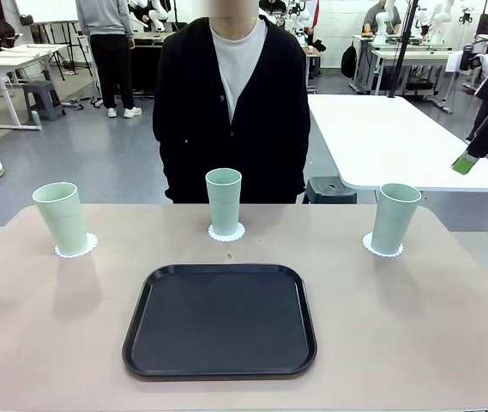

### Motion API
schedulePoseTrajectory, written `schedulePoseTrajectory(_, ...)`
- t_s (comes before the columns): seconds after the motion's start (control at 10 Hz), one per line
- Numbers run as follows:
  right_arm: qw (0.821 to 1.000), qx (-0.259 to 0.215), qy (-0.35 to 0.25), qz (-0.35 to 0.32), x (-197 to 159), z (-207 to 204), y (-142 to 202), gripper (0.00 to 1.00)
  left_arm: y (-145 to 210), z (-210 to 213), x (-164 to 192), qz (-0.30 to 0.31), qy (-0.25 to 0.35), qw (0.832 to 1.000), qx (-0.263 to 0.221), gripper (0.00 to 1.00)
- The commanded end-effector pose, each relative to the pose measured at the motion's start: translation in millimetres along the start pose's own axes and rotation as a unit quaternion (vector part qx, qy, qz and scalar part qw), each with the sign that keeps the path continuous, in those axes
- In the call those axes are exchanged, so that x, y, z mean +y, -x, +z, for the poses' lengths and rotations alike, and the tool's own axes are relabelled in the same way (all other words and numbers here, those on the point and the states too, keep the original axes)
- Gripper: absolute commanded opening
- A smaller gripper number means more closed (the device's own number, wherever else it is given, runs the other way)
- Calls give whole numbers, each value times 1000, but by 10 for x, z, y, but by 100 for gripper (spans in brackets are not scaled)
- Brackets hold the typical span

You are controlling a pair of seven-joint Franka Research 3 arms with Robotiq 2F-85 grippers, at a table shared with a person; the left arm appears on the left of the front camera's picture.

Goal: Place coasters on the table and set cups on them.
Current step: Take one Reusable plastic cup from the Flat Tray and place it on a coaster set by the human.

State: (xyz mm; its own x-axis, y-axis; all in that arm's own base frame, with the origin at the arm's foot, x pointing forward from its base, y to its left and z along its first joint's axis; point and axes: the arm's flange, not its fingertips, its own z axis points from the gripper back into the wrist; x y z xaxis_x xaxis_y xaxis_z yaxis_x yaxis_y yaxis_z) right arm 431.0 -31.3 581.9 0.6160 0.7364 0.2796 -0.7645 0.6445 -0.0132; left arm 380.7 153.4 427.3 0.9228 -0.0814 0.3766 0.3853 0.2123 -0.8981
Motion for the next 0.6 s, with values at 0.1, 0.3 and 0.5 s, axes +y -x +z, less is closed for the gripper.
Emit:
schedulePoseTrajectory(0.1, 1000, 6, 4, 11, 21, -40, 62, 100, -9, 3, -21, 0, 0, 1000, -9, 100)
schedulePoseTrajectory(0.3, 1000, 6, 4, 11, 21, -40, 62, 100, -9, 3, -21, 0, 0, 1000, -9, 100)
schedulePoseTrajectory(0.5, 1000, 6, 4, 11, 21, -40, 62, 100, -9, 3, -21, 0, 0, 1000, -9, 100)
